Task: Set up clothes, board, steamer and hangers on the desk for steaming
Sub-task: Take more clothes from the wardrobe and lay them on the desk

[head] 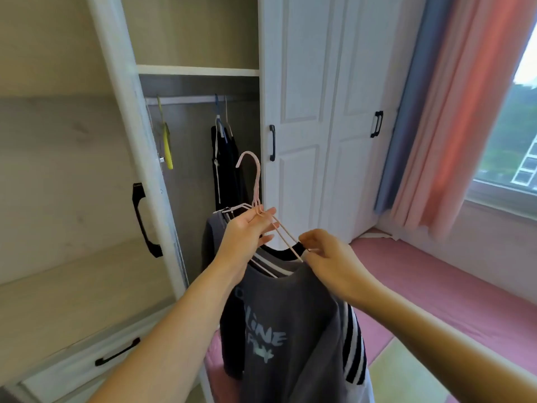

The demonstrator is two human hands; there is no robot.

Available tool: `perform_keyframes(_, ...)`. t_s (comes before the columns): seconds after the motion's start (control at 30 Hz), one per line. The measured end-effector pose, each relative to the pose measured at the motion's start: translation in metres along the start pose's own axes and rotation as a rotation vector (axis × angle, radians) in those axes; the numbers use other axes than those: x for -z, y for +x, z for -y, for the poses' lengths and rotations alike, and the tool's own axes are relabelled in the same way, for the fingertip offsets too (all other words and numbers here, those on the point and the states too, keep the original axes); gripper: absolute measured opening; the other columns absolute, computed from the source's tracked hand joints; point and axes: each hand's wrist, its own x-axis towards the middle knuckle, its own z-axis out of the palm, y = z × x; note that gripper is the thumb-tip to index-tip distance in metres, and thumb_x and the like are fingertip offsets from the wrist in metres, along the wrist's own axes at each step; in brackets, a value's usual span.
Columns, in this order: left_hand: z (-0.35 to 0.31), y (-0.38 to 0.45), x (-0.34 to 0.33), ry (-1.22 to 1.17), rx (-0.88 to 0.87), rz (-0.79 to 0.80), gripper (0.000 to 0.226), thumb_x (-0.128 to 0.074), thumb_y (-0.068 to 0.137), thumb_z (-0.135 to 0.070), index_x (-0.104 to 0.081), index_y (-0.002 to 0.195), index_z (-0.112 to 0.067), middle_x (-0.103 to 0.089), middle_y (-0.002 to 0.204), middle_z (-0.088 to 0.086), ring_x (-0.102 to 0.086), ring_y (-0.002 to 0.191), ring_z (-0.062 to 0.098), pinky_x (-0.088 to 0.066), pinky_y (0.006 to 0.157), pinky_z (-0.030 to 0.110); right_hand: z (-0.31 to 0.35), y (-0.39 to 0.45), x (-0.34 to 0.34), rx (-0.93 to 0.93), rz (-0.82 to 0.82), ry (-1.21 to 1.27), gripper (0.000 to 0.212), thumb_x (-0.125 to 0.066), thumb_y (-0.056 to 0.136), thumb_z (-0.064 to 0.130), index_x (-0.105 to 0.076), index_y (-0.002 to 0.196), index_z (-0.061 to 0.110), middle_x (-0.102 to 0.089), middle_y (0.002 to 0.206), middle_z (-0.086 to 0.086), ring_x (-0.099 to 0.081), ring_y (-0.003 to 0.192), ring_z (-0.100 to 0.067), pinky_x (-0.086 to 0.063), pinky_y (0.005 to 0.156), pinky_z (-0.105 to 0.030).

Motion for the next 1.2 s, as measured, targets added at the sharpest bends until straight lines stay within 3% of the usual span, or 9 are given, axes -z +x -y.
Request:
perform_keyframes(0.07,-0.001,-0.016,-0.002,0.058,-0.006,0.015,0.018,-0.054,0.095,-0.031,-0.062,0.111,-0.029,-0.065,0.116,-0.009,-0.064,0.107,0.013,-0.051,0.096,0.037,0.011,-0.007,-0.006,0.023,-0.015,-0.033,0.035,-0.048,0.095,0.015,-0.049,0.129,0.020,-0.060,0.125,0.003,-0.058,0.109,-0.015,-0.045,0.089,-0.023)
perform_keyframes(0.2,-0.005,-0.049,-0.001,0.157,-0.044,0.094,0.035,-0.044,0.099,-0.034,-0.056,0.129,-0.021,-0.059,0.125,-0.012,-0.055,0.119,0.010,-0.047,0.100,0.032,0.025,-0.027,-0.020,0.022,-0.076,-0.110,0.034,-0.048,0.097,0.025,-0.046,0.130,0.017,-0.061,0.108,0.002,-0.058,0.083,-0.010,-0.043,0.064,-0.018)
perform_keyframes(0.4,-0.008,-0.090,-0.006,0.390,-0.145,0.189,0.043,-0.033,0.102,-0.037,-0.047,0.140,-0.022,-0.045,0.145,-0.008,-0.036,0.136,0.008,-0.026,0.115,0.029,0.028,-0.057,-0.022,0.014,-0.179,-0.206,0.025,-0.046,0.099,0.026,-0.055,0.118,0.011,-0.066,0.096,-0.006,-0.061,0.082,-0.018,-0.052,0.073,-0.033)
perform_keyframes(0.5,-0.007,-0.109,-0.011,0.455,-0.199,0.199,0.046,-0.033,0.103,-0.036,-0.039,0.145,-0.019,-0.041,0.148,-0.009,-0.030,0.138,0.003,-0.020,0.102,0.009,0.025,-0.074,-0.017,0.020,-0.200,-0.161,0.019,-0.045,0.100,0.025,-0.057,0.106,0.012,-0.063,0.086,-0.003,-0.057,0.074,-0.016,-0.045,0.063,-0.026)
perform_keyframes(0.7,0.000,-0.141,-0.017,0.596,-0.275,0.161,0.044,-0.036,0.102,-0.034,-0.041,0.144,-0.019,-0.044,0.145,-0.009,-0.036,0.133,0.000,-0.025,0.095,-0.001,0.016,-0.103,-0.002,0.069,-0.176,-0.117,0.018,-0.047,0.099,0.026,-0.059,0.097,0.012,-0.064,0.084,-0.002,-0.059,0.079,-0.020,-0.047,0.066,-0.030)
perform_keyframes(0.83,0.007,-0.168,-0.020,0.740,-0.341,0.094,0.042,-0.043,0.099,-0.034,-0.045,0.140,-0.024,-0.047,0.141,-0.009,-0.039,0.131,0.001,-0.032,0.108,0.023,0.006,-0.124,0.009,0.094,-0.132,-0.064,0.018,-0.047,0.099,0.026,-0.060,0.095,0.014,-0.064,0.082,-0.003,-0.059,0.077,-0.020,-0.043,0.059,-0.023)
perform_keyframes(1.0,0.008,-0.211,-0.020,0.892,-0.425,-0.081,0.035,-0.048,0.097,-0.031,-0.057,0.130,-0.022,-0.059,0.128,-0.010,-0.049,0.120,0.003,-0.044,0.100,0.028,-0.004,-0.153,0.024,0.140,-0.051,-0.015,0.016,-0.049,0.098,0.028,-0.061,0.094,0.018,-0.064,0.081,-0.002,-0.056,0.071,-0.014,-0.042,0.059,-0.019)
perform_keyframes(1.1,-0.001,-0.237,-0.012,0.869,-0.494,-0.242,0.021,-0.053,0.096,-0.025,-0.065,0.113,-0.023,-0.065,0.105,-0.010,-0.057,0.093,0.001,-0.048,0.081,0.018,-0.008,-0.169,0.034,0.168,-0.021,0.018,0.015,-0.051,0.097,0.027,-0.062,0.090,0.019,-0.062,0.076,0.001,-0.052,0.064,-0.007,-0.041,0.057,-0.017)
perform_keyframes(1.2,-0.010,-0.263,-0.001,0.933,-0.560,-0.396,0.021,-0.058,0.092,-0.018,-0.063,0.112,-0.019,-0.060,0.104,-0.005,-0.053,0.094,0.002,-0.038,0.082,0.004,-0.008,-0.185,0.041,0.222,0.025,0.051,0.014,-0.052,0.097,0.026,-0.061,0.087,0.021,-0.060,0.071,0.000,-0.046,0.055,-0.004,-0.037,0.049,-0.011)
